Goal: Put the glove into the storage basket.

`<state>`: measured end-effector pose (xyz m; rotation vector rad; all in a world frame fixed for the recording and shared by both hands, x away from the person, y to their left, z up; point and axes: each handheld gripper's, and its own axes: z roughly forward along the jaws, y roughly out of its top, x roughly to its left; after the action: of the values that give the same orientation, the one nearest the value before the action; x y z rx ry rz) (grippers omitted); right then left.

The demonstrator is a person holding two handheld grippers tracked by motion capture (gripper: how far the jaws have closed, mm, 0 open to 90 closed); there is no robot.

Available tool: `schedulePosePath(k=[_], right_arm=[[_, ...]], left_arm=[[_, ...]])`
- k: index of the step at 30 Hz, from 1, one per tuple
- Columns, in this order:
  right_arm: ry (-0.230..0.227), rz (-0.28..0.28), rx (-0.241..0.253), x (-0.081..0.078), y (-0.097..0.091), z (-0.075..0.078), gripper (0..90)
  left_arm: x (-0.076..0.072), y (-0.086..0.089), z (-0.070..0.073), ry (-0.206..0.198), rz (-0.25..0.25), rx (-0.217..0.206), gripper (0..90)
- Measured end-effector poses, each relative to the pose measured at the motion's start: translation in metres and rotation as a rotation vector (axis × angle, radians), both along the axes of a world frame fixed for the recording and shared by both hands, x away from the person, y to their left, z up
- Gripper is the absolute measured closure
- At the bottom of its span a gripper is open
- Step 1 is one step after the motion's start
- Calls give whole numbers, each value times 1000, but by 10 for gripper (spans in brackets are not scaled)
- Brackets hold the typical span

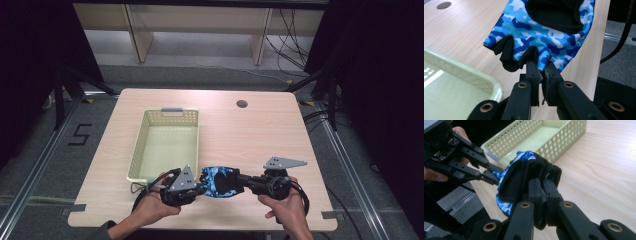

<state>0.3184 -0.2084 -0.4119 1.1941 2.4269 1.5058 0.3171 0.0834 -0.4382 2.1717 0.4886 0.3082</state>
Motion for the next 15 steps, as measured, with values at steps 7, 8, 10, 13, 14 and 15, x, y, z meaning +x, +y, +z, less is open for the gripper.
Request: schedulePosePath(k=[7,8,10,13,14,15], right_arm=[[-1,28,30,9,17,15,868],[-9,33,17,11,19,18,868],[-34,47,13,16,23,20,868],[-24,54,20,21,33,25,868],[-58,64,13,24,35,25,868],[-42,64,20,26,40,26,868]], left_arm=[[5,18,19,-22,6,7,837],[6,20,21,-22,15,5,837],[8,27,26,-32,23,15,836],[10,35,30,-28,36,13,835],[11,40,32,-32,35,15,835],[12,43,34,-23,40,11,835]])
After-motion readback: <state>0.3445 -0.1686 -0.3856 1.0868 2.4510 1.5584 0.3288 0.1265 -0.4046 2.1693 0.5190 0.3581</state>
